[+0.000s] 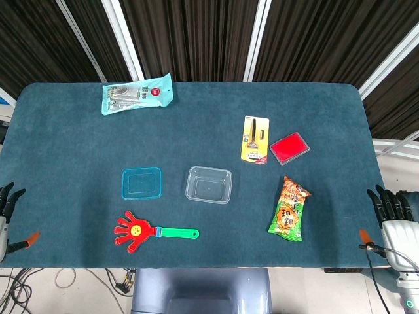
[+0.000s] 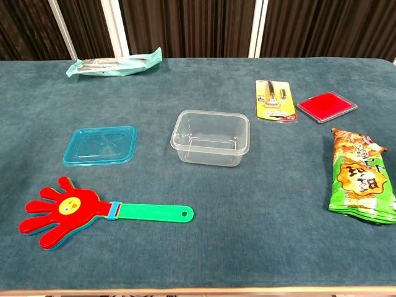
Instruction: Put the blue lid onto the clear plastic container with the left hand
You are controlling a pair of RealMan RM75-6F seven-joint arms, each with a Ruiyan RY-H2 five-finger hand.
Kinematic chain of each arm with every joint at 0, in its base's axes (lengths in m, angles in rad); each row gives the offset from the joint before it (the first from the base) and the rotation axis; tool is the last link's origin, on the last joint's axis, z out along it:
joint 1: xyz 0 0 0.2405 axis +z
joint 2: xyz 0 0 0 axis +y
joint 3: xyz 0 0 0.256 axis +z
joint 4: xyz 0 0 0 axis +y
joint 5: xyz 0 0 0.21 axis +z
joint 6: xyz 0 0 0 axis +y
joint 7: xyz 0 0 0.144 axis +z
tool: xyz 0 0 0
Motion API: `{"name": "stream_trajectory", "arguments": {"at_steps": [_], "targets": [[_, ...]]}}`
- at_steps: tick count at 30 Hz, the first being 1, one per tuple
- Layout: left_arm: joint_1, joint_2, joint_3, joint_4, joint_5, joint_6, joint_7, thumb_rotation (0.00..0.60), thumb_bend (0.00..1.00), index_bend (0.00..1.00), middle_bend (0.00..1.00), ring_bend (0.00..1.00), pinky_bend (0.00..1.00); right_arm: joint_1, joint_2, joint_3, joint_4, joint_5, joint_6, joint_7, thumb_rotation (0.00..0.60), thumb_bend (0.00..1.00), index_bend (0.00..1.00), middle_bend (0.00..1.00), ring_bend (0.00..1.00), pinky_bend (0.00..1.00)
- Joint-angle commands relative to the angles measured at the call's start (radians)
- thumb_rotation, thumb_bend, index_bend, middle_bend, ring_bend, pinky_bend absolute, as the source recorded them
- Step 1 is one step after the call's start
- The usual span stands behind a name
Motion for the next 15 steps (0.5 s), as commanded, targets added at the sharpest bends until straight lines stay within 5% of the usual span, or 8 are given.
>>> {"name": "stream_trajectory", "arguments": {"at_steps": [1,15], "targets": [[0.001,-0.002,-0.001,0.001,0.001,0.002,0.004,0.6,0.06,0.14,0.0,0.0,0.02,0.0,0.0,0.0,0.0,-0.001,0.002,0.001,0.6,0.34,0.0,0.01,0.0,0.0],[-0.012,-0.014,-0.027,0.026,-0.04,-0.021,-0.006,0.6,0.07,0.1,0.0,0.0,0.02,-0.004,0.007,-0.003,-0.02,0.007,-0.001,-0.002,0.6,0.34,0.0,0.01,0.0,0.0]]}}
